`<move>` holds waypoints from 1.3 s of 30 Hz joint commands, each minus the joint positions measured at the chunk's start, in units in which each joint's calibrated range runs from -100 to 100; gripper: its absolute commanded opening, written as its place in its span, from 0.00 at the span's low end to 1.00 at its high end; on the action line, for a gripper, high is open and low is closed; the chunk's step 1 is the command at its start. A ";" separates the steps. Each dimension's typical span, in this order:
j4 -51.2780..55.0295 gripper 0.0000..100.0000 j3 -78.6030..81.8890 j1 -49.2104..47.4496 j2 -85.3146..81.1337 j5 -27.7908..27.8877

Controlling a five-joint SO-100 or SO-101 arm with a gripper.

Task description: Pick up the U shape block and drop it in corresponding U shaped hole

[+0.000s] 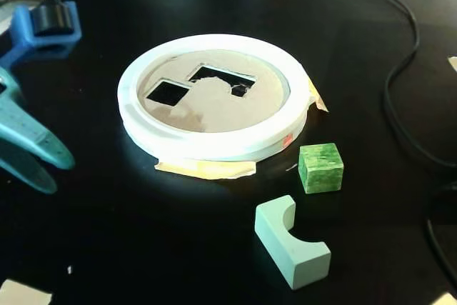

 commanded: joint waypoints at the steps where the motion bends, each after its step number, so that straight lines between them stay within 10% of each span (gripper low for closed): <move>1: -0.92 0.91 0.21 -0.90 0.00 0.29; 39: -1.02 0.92 0.12 0.72 -0.53 0.29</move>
